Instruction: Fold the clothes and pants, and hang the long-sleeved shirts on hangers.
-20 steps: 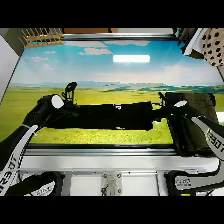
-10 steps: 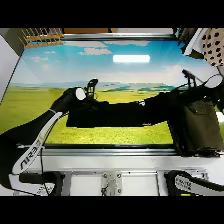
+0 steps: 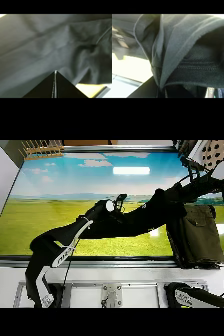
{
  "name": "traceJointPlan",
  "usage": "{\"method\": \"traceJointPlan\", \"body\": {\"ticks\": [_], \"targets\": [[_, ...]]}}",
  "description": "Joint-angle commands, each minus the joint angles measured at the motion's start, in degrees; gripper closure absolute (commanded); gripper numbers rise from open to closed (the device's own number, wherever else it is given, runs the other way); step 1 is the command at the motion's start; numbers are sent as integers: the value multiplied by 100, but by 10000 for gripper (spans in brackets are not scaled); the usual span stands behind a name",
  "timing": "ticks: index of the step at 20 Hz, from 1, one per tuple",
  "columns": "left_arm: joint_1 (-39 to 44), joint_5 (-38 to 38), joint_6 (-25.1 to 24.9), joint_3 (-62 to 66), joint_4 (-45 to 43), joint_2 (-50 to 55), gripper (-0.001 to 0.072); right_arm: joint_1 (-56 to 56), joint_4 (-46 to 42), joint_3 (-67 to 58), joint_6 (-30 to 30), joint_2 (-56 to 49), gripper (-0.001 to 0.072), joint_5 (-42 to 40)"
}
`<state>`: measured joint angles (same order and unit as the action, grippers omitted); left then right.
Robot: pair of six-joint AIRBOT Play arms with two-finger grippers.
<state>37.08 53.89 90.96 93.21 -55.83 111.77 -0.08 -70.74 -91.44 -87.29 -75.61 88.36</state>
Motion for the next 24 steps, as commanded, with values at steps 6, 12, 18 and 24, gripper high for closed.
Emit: {"method": "traceJointPlan", "body": {"ticks": [6,12,18,24], "targets": [[363,68,-9,459,42,476,701,590,-35,-435,-511,-17,701,9],[-133,162,-15,457,-15,116,701,933,7,-503,-752,-20,701,-26],[-1309,428,-166,457,-15,-632,701,1473,704,-507,-748,-136,701,-704],[-2629,942,-393,457,-15,-1405,701,2518,1058,-509,-741,-835,701,-1423]]}}
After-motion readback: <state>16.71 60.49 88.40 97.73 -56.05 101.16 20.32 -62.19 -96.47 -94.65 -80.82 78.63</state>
